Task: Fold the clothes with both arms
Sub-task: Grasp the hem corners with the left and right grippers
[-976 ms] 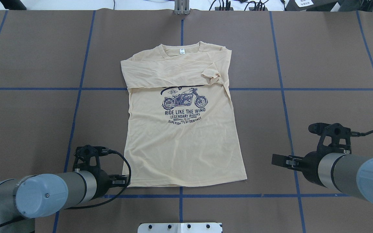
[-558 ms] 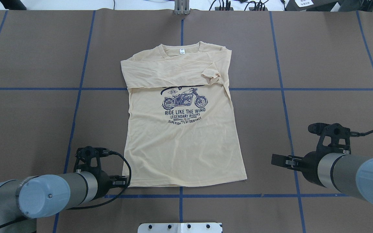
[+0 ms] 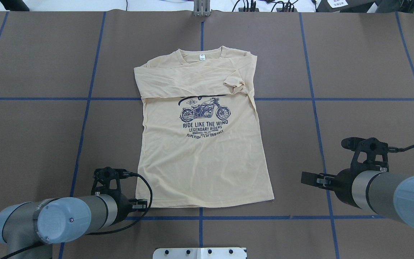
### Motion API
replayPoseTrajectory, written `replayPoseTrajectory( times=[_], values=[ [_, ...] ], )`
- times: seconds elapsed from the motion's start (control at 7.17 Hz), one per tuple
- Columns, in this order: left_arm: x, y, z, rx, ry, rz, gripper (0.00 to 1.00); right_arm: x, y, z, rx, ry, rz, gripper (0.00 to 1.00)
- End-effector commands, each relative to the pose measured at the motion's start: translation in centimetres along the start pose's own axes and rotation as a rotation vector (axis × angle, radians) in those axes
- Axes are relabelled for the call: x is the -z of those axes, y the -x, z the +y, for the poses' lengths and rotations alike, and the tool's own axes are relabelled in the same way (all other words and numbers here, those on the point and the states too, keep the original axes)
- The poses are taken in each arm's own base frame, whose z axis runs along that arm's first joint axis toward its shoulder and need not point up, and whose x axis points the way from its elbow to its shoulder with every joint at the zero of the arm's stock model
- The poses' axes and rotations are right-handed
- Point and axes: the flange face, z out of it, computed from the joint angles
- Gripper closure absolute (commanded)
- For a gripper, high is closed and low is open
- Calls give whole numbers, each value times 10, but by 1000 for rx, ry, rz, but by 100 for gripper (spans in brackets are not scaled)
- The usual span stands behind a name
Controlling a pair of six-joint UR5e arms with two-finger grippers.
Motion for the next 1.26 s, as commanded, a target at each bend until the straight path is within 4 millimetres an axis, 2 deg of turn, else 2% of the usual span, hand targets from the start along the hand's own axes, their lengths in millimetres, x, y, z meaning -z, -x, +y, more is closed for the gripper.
replayPoseTrajectory(
  times=[0.0, 0.14, 0.28, 0.42, 0.56, 0.7, 0.84, 0.98, 1.12],
  values=[
    [0, -1, 1, -1, 2, 1, 63, -1, 0, 0, 0, 0, 2, 0],
    [0, -1, 1, -1, 2, 1, 79, -1, 0, 0, 0, 0, 2, 0],
    [1, 0, 1, 0, 2, 1, 100, -1, 0, 1, 2, 2, 0, 0],
    [2, -1, 1, -1, 0, 4, 100, -2, 0, 2, 3, 4, 1, 0],
    [8, -3, 0, -2, -2, 13, 100, -12, 10, 4, 5, -4, -5, 0],
    [8, -5, 0, -2, -2, 13, 100, -36, 34, 7, 15, -27, -14, 0],
    [9, -6, 0, -2, -2, 18, 100, -56, 63, 25, 39, -43, -32, 0],
    [9, -7, 0, -2, -1, 18, 100, -65, 82, 41, 66, -91, -46, 0],
    [11, -8, 0, -1, 0, 23, 100, -73, 85, 59, 84, -102, -41, 2]
  ],
)
